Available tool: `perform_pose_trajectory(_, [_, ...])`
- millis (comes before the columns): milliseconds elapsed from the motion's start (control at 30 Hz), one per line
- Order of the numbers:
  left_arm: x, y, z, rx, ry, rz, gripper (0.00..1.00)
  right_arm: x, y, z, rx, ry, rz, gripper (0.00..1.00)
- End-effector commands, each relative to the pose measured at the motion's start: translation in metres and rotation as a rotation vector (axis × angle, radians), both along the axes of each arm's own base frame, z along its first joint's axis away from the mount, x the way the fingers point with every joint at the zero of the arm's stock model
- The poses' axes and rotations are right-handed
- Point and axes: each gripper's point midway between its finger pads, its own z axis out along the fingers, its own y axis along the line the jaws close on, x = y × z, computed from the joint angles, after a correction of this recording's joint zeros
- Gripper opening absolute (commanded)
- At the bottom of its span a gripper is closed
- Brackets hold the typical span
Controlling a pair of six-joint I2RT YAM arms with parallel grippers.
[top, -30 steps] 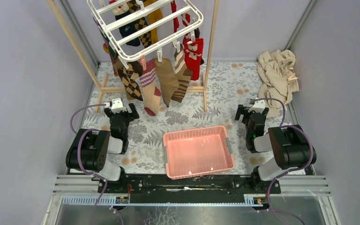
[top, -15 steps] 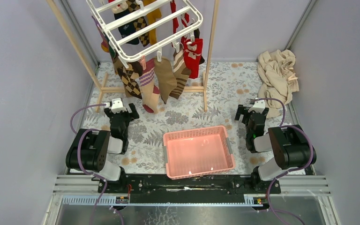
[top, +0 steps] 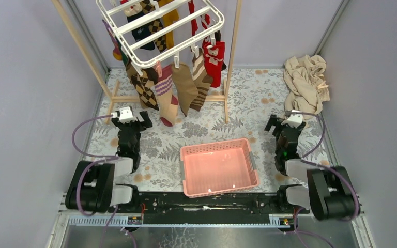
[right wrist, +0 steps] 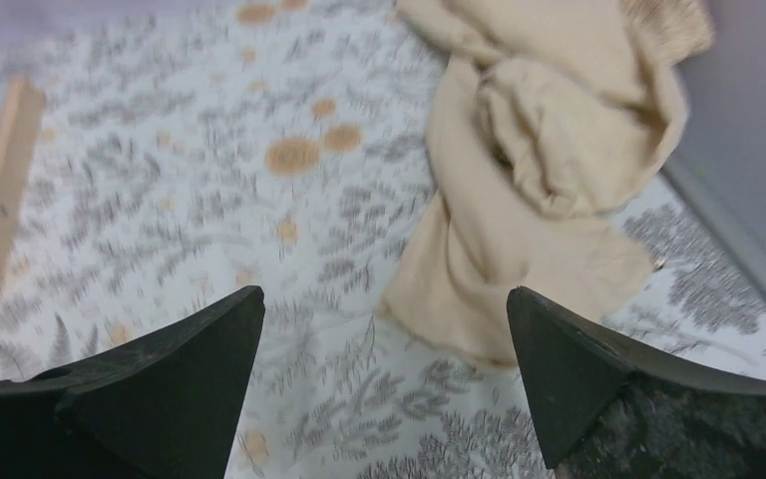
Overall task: Remove the socks clipped to the hanger
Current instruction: Move the bin to the center of the board.
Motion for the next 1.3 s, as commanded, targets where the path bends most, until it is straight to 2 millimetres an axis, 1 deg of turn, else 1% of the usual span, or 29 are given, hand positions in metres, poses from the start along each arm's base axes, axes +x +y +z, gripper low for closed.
perform_pose_trajectory(0, [-0.006,-0.007,0.032,0.011,-0.046,0.004,0.98,0.005,-0.017,0.047,0.044,0.005,-0.128,1.00])
perform_pose_trajectory(67, [-0.009,-0.015,0.055,-0.019,-0.100,-0.018,0.98,0.006,-0.012,0.061,0.068,0.025,-0.106,1.00])
perform_pose_trajectory(133, [-0.009,-0.025,0.080,-0.056,-0.134,-0.049,0.99,0.008,-0.007,0.085,0.113,-0.001,-0.092,1.00])
perform_pose_trajectory(267, [-0.005,-0.046,0.121,-0.116,-0.104,-0.121,0.99,0.004,0.004,0.135,0.228,-0.081,-0.063,1.00])
perform_pose_trajectory(300, [-0.006,-0.051,0.132,-0.133,-0.099,-0.136,0.99,0.002,0.011,0.145,0.268,-0.090,-0.034,1.00])
perform_pose_trajectory(333, [-0.008,-0.055,0.137,-0.148,-0.074,-0.147,0.99,0.001,0.021,0.156,0.293,-0.099,0.020,1.00])
perform_pose_trajectory(367, [-0.009,-0.056,0.147,-0.168,-0.067,-0.149,0.99,0.001,0.033,0.167,0.313,-0.116,0.092,1.00])
perform_pose_trajectory(400, [-0.010,-0.055,0.165,-0.201,-0.077,-0.135,0.99,0.000,0.051,0.176,0.343,-0.127,0.189,1.00])
perform_pose_trajectory(433, [-0.011,-0.052,0.171,-0.236,-0.054,-0.107,0.98,0.000,0.063,0.185,0.368,-0.145,0.255,1.00])
perform_pose_trajectory(467, [-0.012,-0.050,0.179,-0.263,-0.032,-0.083,0.99,0.001,0.075,0.191,0.396,-0.159,0.316,1.00])
perform_pose_trajectory(500, [-0.012,-0.049,0.188,-0.278,-0.020,-0.072,0.99,0.004,0.083,0.193,0.420,-0.145,0.353,0.99])
perform_pose_trajectory(533, [-0.013,-0.049,0.194,-0.289,0.011,-0.060,0.99,0.009,0.091,0.190,0.432,-0.106,0.385,1.00])
perform_pose_trajectory(567, [-0.015,-0.047,0.201,-0.301,0.027,-0.045,0.98,0.016,0.096,0.198,0.427,-0.074,0.413,1.00])
perform_pose_trajectory(600, [-0.016,-0.046,0.207,-0.308,0.036,-0.035,0.98,0.025,0.101,0.195,0.420,-0.015,0.432,1.00])
perform_pose_trajectory(667, [-0.020,-0.044,0.219,-0.333,0.010,-0.028,0.98,0.041,0.105,0.178,0.411,0.109,0.430,1.00])
perform_pose_trajectory(700, [-0.022,-0.043,0.223,-0.357,-0.011,-0.022,0.98,0.049,0.109,0.175,0.395,0.136,0.433,1.00])
perform_pose_trajectory(767, [-0.026,-0.041,0.228,-0.391,-0.049,-0.018,0.98,0.059,0.117,0.154,0.329,0.233,0.414,1.00])
perform_pose_trajectory(833, [-0.024,-0.042,0.225,-0.402,-0.048,-0.021,0.98,0.065,0.130,0.141,0.275,0.300,0.425,1.00])
perform_pose_trajectory(933, [-0.016,-0.041,0.213,-0.402,0.027,0.006,0.98,0.071,0.154,0.122,0.228,0.364,0.444,1.00])
perform_pose_trajectory(967, [-0.014,-0.038,0.206,-0.410,0.061,0.037,0.98,0.074,0.158,0.111,0.211,0.395,0.434,1.00])
perform_pose_trajectory(1000, [-0.014,-0.032,0.201,-0.421,0.087,0.081,0.98,0.075,0.163,0.106,0.205,0.415,0.441,1.00])
perform_pose_trajectory(1100, [-0.018,-0.026,0.190,-0.421,0.132,0.117,0.98,0.080,0.176,0.089,0.221,0.461,0.456,1.00])
perform_pose_trajectory(1133, [-0.020,-0.027,0.188,-0.413,0.134,0.101,0.98,0.081,0.178,0.083,0.230,0.477,0.453,1.00])
perform_pose_trajectory(1200, [-0.024,-0.040,0.187,-0.382,0.131,-0.005,0.98,0.085,0.182,0.071,0.249,0.504,0.444,1.00])
perform_pose_trajectory(1267, [-0.032,-0.051,0.188,-0.372,0.114,-0.089,0.98,0.082,0.191,0.059,0.283,0.546,0.473,1.00])
